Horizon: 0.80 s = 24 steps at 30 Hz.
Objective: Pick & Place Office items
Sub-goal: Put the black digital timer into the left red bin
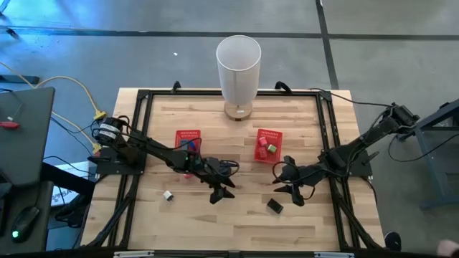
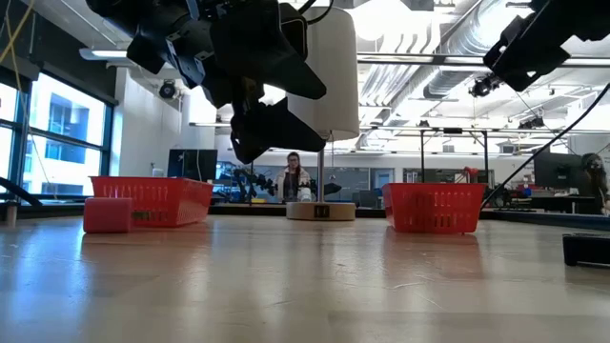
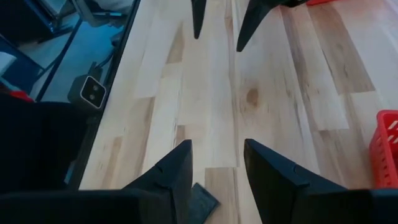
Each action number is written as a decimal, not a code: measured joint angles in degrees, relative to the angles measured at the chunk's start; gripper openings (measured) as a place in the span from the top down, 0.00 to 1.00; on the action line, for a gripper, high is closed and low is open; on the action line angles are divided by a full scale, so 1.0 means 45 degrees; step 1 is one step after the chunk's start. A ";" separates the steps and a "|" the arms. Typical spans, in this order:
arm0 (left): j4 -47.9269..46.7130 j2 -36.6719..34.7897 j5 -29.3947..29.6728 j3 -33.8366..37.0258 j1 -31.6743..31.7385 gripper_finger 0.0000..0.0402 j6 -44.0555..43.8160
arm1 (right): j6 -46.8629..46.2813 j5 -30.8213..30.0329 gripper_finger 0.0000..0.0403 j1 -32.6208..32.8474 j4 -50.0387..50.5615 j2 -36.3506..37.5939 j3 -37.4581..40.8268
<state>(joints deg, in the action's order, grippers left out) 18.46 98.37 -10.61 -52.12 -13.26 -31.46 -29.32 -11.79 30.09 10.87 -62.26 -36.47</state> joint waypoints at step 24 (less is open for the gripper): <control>0.0000 0.0000 -0.0005 0.0000 0.0005 0.39 0.0000 | -0.3552 0.3873 0.52 0.0963 -0.1463 -0.3249 0.0000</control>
<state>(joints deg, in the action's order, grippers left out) 18.46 98.37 -10.63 -52.12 -13.23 -31.46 -45.30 5.64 34.42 4.29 -76.88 -36.47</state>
